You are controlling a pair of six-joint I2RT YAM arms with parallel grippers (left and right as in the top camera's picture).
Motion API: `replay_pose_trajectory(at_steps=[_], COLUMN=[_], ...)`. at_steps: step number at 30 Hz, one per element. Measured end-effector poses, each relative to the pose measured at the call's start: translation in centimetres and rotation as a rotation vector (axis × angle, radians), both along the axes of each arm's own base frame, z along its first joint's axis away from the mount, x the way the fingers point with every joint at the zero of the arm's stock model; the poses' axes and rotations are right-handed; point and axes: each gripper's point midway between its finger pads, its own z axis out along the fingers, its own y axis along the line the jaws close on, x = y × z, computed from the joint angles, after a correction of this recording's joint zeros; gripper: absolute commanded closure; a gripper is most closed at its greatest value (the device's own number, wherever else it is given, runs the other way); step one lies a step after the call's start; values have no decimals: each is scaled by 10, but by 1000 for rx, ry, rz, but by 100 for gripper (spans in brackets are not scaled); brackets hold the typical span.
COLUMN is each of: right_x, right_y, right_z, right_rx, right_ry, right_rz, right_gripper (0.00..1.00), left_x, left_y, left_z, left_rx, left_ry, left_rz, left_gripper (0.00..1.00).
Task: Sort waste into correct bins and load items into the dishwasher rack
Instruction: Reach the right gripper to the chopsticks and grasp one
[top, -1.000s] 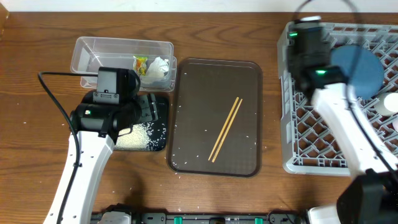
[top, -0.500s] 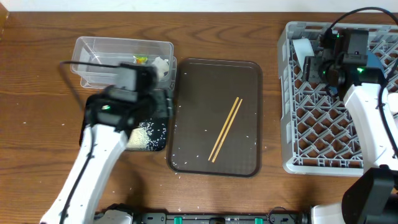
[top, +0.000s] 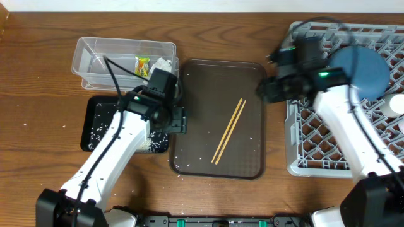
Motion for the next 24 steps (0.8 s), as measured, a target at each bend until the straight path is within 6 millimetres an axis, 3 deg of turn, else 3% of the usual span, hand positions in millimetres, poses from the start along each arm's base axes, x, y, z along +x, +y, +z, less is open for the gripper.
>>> replay_pose_trajectory(at_steps=[4, 7, 11, 16, 21, 24], right_x=[-23, -36, -56, -66, -66, -64], right_y=[38, 52, 55, 52, 49, 49], right_z=[-21, -46, -85, -121, -142, -144], right_rx=[-25, -68, -157, -224, -257, -255], right_ry=[88, 180, 319, 425, 460, 456], right_rz=[47, 18, -67, -158, -212, -229], right_gripper=[52, 62, 65, 66, 66, 66], left_x=[1, 4, 7, 8, 8, 8], left_y=[24, 41, 65, 80, 80, 80], left_z=[13, 28, 43, 45, 45, 45], left_rx=[26, 27, 29, 40, 40, 41], left_ry=[-34, -89, -146, -153, -153, -153], left_rz=[78, 136, 216, 268, 269, 269], left_gripper=[25, 25, 25, 25, 25, 25])
